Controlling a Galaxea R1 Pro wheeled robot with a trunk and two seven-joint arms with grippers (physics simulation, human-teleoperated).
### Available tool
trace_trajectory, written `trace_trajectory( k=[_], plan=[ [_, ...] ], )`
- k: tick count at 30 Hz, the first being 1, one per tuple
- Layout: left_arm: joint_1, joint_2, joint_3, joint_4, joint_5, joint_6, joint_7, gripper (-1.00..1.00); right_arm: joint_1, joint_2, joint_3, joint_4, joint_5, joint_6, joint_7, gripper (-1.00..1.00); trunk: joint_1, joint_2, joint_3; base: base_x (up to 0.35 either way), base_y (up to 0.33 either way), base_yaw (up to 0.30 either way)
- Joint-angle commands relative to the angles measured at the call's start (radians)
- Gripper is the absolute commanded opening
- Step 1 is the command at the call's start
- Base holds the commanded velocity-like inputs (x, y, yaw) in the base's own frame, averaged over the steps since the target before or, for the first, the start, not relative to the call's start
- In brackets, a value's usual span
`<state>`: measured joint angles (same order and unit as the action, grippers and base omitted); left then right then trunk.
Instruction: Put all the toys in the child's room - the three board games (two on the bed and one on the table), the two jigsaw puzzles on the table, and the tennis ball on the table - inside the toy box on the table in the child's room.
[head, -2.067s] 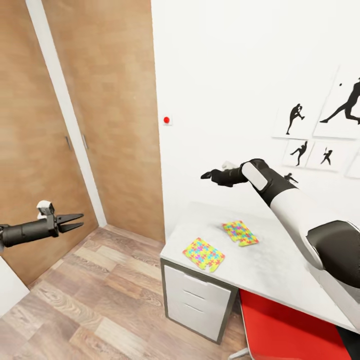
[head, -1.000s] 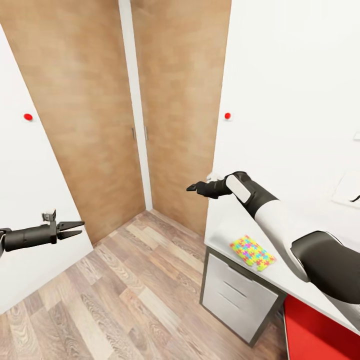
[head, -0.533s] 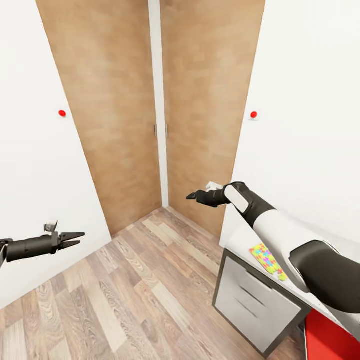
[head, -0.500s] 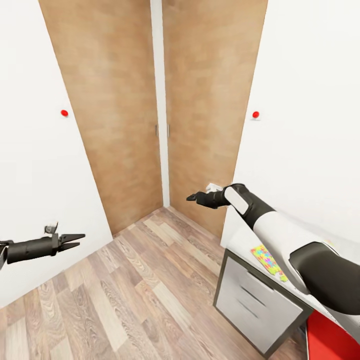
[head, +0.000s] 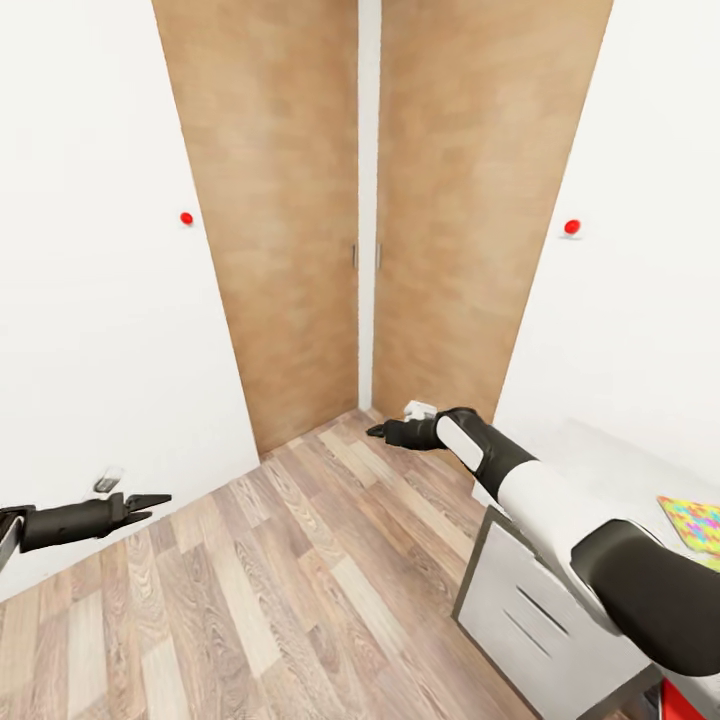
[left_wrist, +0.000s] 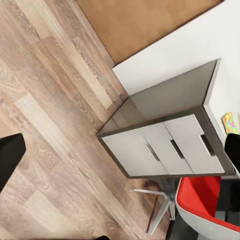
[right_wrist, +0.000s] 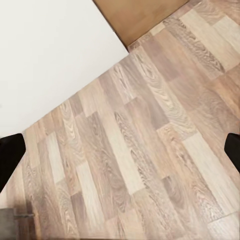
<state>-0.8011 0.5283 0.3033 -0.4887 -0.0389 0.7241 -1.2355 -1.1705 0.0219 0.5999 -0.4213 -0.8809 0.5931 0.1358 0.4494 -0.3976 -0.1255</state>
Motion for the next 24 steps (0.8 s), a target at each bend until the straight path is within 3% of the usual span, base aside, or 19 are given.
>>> trace_trajectory(
  k=[1, 5, 11, 14, 24],
  plan=[
    [-0.001, -0.001, 0.004, 0.006, -0.004, 0.004, 0.007, 1.0, 0.005, 0.006, 0.013, 0.001, 0.003, -0.01, 0.004, 1.0, 0.001, -0.002, -0.003, 0.0, 0.0, 0.249],
    [-0.001, -0.008, 0.004, 0.041, -0.004, -0.032, 0.065, 1.0, 0.037, 0.041, 0.068, 0.004, 0.003, -0.06, 0.004, 1.0, 0.001, -0.002, -0.007, 0.0, 0.0, 0.246],
    [-0.001, -0.018, 0.004, 0.095, -0.001, -0.109, 0.171, 1.0, 0.094, 0.06, 0.121, 0.007, 0.001, -0.165, 0.002, 1.0, 0.001, -0.002, -0.013, 0.0, 0.0, 0.235],
    [-0.001, -0.032, 0.005, 0.119, 0.001, -0.139, 0.245, 1.0, 0.125, 0.062, 0.128, 0.008, 0.001, -0.217, 0.002, 1.0, 0.001, -0.002, -0.017, 0.0, 0.0, 0.214],
    [-0.001, -0.078, 0.005, 0.133, 0.002, -0.199, 0.455, 1.0, 0.188, 0.064, 0.132, 0.011, 0.001, -0.292, 0.002, 1.0, 0.001, -0.002, -0.029, 0.0, 0.0, 0.208]
  ],
)
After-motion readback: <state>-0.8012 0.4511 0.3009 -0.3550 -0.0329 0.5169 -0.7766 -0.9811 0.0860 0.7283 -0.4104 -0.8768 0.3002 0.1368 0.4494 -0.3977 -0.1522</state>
